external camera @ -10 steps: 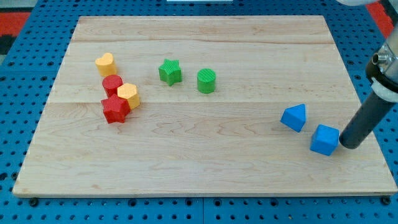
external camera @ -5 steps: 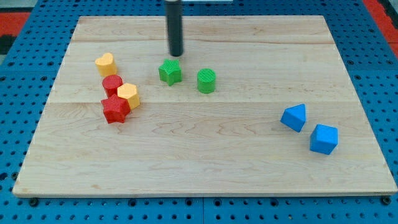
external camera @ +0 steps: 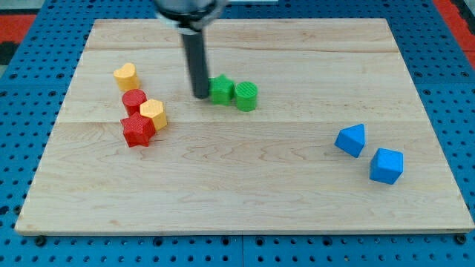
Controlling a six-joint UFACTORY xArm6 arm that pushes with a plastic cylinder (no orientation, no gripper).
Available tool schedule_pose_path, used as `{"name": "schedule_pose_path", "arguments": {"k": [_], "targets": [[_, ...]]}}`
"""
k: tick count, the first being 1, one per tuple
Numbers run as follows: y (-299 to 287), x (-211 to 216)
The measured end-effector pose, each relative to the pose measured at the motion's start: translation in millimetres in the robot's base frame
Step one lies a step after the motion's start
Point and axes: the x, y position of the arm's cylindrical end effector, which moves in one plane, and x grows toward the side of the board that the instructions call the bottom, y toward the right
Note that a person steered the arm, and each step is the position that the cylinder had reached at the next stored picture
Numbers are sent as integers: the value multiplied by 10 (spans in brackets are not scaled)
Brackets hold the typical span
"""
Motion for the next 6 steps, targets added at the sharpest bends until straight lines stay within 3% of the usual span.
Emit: {"name": "schedule_pose_path", "arguments": {"k": [2, 4, 5, 6], "targets": [[537, -111], [1438, -15], [1543, 374], [2101, 767]]}}
